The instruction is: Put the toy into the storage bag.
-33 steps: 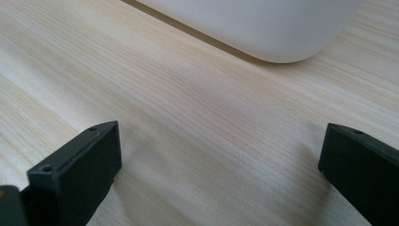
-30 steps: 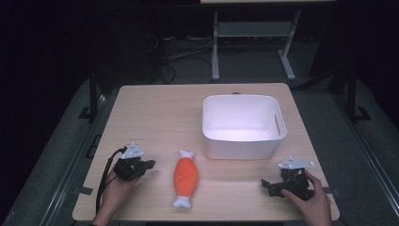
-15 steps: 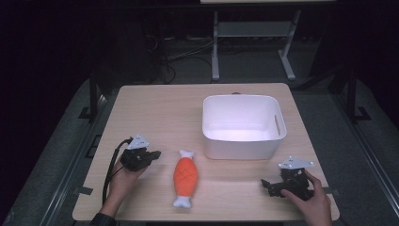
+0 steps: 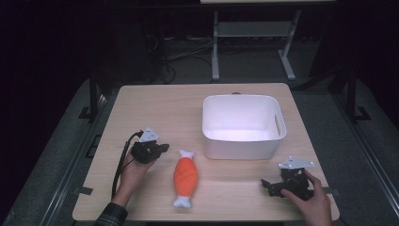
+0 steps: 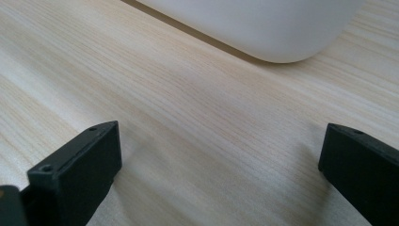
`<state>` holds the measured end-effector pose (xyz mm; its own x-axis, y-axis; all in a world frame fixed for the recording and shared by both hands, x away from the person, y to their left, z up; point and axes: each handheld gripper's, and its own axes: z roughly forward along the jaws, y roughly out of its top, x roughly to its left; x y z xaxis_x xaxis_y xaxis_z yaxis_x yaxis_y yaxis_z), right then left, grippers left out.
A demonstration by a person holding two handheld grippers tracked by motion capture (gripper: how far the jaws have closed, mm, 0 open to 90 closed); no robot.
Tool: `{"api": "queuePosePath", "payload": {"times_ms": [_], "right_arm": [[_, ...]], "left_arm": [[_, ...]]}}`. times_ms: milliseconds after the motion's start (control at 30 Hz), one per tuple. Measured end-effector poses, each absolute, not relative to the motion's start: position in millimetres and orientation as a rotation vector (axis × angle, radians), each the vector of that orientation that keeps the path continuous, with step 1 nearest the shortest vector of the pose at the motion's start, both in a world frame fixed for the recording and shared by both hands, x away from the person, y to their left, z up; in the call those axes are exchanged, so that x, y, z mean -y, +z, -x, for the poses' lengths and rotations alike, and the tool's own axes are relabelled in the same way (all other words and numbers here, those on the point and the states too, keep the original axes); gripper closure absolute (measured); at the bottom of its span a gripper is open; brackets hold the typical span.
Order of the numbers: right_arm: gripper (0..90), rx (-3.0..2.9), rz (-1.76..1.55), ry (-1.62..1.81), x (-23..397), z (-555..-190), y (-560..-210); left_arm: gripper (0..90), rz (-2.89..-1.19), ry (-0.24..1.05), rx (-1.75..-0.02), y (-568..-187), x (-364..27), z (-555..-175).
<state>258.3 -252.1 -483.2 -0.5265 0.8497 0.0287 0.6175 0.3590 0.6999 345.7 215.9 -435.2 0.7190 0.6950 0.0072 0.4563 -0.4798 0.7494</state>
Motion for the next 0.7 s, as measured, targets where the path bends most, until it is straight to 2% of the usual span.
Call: {"api": "queuePosePath", "payload": {"times_ms": [700], "right_arm": [[0.0, -2.287, -1.292, 0.956, 252, -258, -483]], "left_arm": [[89.6, -2.2, 0.336, -0.805, -443, -179, -356]]}}
